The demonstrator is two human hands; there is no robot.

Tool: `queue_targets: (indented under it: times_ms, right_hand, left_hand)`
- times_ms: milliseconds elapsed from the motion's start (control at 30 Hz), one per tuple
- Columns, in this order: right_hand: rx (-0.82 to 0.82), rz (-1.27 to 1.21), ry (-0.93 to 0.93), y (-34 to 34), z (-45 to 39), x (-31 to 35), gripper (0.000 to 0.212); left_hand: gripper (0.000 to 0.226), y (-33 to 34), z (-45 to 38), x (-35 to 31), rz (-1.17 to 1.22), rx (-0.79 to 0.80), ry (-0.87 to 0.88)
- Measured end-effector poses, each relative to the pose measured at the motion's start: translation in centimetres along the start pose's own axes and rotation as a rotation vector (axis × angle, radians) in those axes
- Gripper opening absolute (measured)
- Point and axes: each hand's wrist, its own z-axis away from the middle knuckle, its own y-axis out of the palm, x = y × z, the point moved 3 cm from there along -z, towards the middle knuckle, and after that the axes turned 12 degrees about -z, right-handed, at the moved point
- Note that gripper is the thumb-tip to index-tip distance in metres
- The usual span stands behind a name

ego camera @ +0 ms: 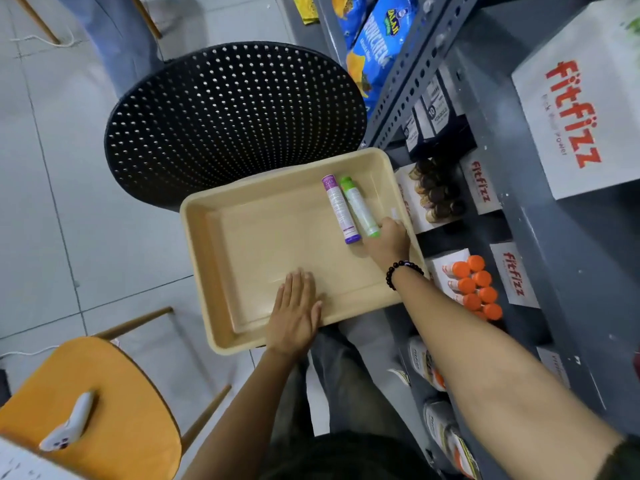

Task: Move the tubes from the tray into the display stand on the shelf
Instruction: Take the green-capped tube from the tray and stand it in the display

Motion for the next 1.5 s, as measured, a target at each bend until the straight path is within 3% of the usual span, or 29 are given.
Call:
queue_targets:
  times_ms: [133,300,500,667,833,1033,1300,1500]
  right_hand:
    - [-0.145,-0.128,-0.080,-1.6,1.1,1.2,0.019]
    - [-0.233,-0.213,-0.206,-5.1,4.0,3.9,0.025]
    - [-0.388,-0.230,-0.309,-11.8,11.4,4.6,0.024]
    - [-0.482,-0.195,-0.348,-19.1,19.1,4.3,0.035]
    - [-0.638,-0.181,-0.352,-26.7,26.9,2.2,0.036]
    - [-0.761,-0.133,-0.263,-34.2,33.4,-1.9,0.035]
    - [-0.782,-0.044,-0.245,-39.5,34.8,-5.4,0.036]
    - [-0.652,0.012,-0.183,-41.2,33.5,-5.8,0.044]
  left_hand:
    - [0.056,0.1,0.0,-0.1,0.018,-0.015,0.013]
    - [0.070,-0.8,0.3,-0.2,-0.021,-0.020,0.046]
    - [0.097,-5.6,1.2,-2.8,-0.098,-0.128,0.315]
    - [0.075,-11.7,2.3,-8.9,-0.086,-0.276,0.613]
    - [0.061,-15.7,3.2,-15.6,-0.076,-0.433,0.782]
    - [0.056,-17.2,4.1,-24.5,-0.026,-0.516,0.902]
    - [0.061,-15.3,3.2,-31.4,-0.178,-0.387,0.918]
    - [0.064,-14.1,2.3,-31.7,-0.383,-0.345,0.867]
